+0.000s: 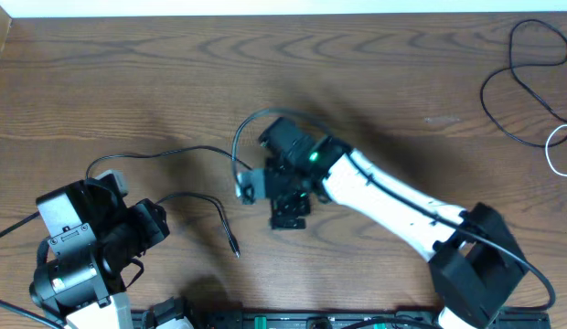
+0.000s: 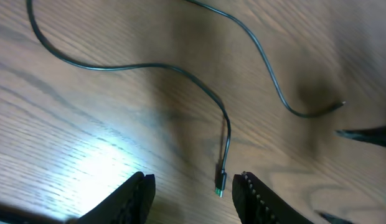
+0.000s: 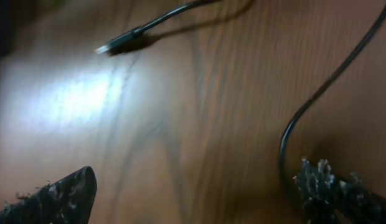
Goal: Untangle cables
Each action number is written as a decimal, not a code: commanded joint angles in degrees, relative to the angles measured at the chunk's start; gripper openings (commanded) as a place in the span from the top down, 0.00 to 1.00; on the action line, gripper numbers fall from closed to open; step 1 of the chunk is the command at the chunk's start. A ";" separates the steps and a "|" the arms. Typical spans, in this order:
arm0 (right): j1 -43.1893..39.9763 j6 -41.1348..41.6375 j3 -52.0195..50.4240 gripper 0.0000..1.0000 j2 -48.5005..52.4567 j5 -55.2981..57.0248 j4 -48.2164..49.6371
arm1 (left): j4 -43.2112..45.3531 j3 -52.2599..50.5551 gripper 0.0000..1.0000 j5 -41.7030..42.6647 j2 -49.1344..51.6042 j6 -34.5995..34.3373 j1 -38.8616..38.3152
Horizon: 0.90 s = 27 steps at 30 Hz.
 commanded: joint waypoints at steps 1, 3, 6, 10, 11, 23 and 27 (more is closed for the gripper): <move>0.52 -1.25 -5.14 0.01 0.24 4.44 7.74 | -0.15 -0.33 0.53 2.54 -0.28 0.92 -0.13; 0.70 3.74 -7.72 0.01 0.24 4.46 14.86 | -0.13 -0.33 0.53 2.56 -0.39 0.90 -0.13; 0.70 14.97 -10.36 0.01 0.24 4.42 25.20 | 0.26 -0.31 0.53 2.56 -0.61 0.90 -0.13; 0.98 27.87 -11.56 0.01 0.24 4.42 34.49 | 0.46 -0.31 0.52 2.56 -0.61 0.90 -0.13; 1.27 29.16 -11.56 0.01 0.24 4.42 35.21 | 0.46 -0.31 0.52 2.56 -0.61 0.90 -0.13; 7.41 34.99 -11.56 0.01 4.44 4.42 36.63 | 0.22 2.62 0.51 1.73 -2.95 0.85 -0.13; 8.61 35.30 -11.56 0.01 6.25 4.35 38.05 | -0.48 4.76 0.49 1.20 -5.90 0.79 -0.13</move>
